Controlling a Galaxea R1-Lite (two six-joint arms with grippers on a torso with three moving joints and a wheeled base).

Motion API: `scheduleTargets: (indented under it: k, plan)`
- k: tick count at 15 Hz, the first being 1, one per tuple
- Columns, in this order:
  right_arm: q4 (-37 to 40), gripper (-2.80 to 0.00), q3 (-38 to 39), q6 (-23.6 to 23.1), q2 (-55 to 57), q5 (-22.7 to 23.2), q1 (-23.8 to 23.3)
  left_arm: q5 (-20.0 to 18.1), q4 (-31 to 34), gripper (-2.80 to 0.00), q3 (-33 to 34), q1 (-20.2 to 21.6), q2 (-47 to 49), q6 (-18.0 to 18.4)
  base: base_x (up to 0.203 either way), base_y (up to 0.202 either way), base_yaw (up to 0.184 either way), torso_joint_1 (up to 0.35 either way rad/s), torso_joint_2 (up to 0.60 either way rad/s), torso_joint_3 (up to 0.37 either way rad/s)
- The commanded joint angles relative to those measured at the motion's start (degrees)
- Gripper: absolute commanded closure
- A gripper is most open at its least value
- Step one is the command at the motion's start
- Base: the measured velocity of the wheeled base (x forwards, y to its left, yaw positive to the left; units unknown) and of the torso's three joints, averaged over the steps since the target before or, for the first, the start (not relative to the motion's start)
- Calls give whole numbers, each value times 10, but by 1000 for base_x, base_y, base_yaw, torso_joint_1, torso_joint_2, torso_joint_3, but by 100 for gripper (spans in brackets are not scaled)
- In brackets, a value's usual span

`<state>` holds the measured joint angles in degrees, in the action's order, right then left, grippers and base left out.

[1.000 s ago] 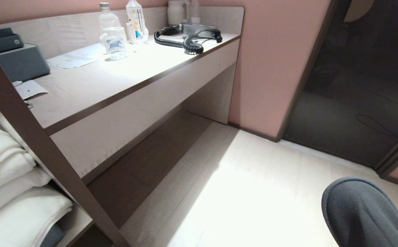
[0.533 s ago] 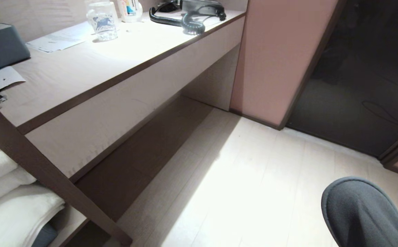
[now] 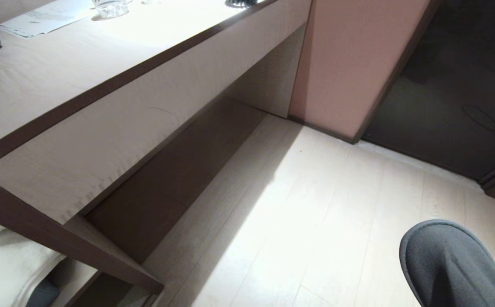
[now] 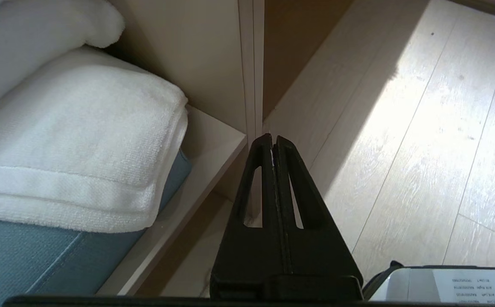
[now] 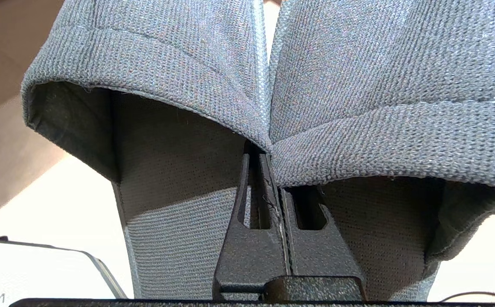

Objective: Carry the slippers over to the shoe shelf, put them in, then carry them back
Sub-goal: Place the slippers on the floor

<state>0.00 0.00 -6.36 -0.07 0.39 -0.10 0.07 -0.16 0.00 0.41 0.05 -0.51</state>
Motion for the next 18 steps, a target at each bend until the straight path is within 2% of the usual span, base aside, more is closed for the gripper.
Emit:
scheduleTargets:
  k: [1,18]
  plan:
    - [0,0,1,-1,1,1,0,0,0,0,0,0,0,0,0,0,0,5,3,-190]
    - [0,0,0,-3,1,1,0,0,0,0,0,0,0,-1,0,0,0,3,3,-199]
